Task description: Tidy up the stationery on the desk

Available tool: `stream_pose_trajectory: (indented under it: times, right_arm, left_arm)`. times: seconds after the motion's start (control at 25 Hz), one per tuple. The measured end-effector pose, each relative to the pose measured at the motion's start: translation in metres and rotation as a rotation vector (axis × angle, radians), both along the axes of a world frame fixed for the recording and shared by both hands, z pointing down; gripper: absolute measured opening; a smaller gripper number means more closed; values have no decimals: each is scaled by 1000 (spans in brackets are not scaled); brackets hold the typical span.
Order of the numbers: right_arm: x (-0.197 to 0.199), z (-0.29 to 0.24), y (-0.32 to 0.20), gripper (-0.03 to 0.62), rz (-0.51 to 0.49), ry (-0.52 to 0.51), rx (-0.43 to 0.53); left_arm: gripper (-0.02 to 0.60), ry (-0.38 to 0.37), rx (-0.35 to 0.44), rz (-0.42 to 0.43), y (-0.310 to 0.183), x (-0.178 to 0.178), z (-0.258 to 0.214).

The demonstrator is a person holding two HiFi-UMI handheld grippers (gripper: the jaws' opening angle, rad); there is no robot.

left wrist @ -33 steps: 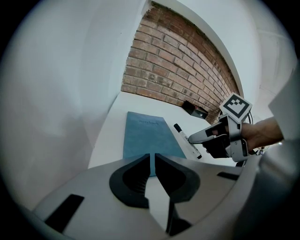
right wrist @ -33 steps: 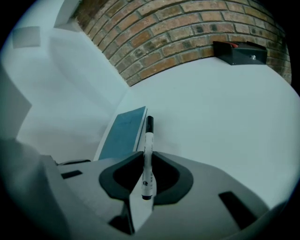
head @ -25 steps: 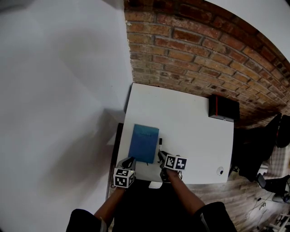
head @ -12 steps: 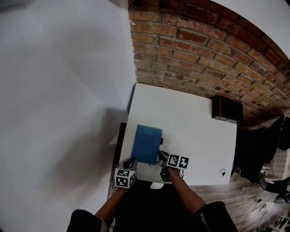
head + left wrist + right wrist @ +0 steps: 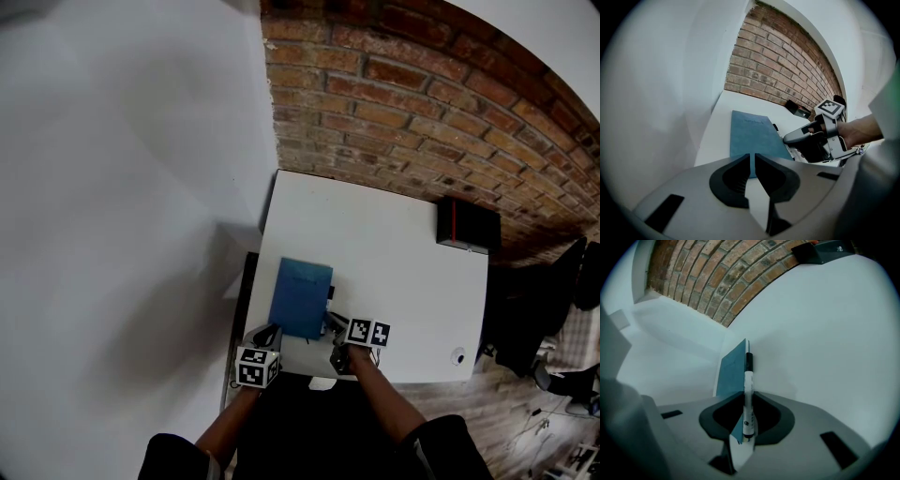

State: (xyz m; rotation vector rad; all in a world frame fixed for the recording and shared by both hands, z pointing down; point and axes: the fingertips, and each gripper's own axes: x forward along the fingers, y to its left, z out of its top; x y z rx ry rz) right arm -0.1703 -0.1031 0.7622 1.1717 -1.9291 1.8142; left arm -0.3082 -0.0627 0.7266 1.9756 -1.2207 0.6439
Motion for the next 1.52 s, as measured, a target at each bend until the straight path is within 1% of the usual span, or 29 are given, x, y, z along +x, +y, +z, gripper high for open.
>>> stream_pose_trajectory:
  times: [0.4, 0.64, 1.2, 1.44, 1.52]
  right_arm:
    - [-1, -3, -1, 74, -29, -13, 27]
    - [-2, -6, -5, 86, -20, -22, 46]
    - [9, -9, -8, 87, 9, -10, 62]
    - [14, -12, -10, 87, 22, 0, 81]
    - [18, -12, -9, 87, 25, 18, 87]
  left_arm:
    - [44, -1, -4, 1, 4, 3, 0]
    - [44, -3, 1, 5, 3, 4, -1]
    - [44, -2, -2, 15, 6, 7, -1]
    - [44, 0, 2, 25, 3, 10, -1]
    - [44, -2, 12, 32, 2, 11, -3]
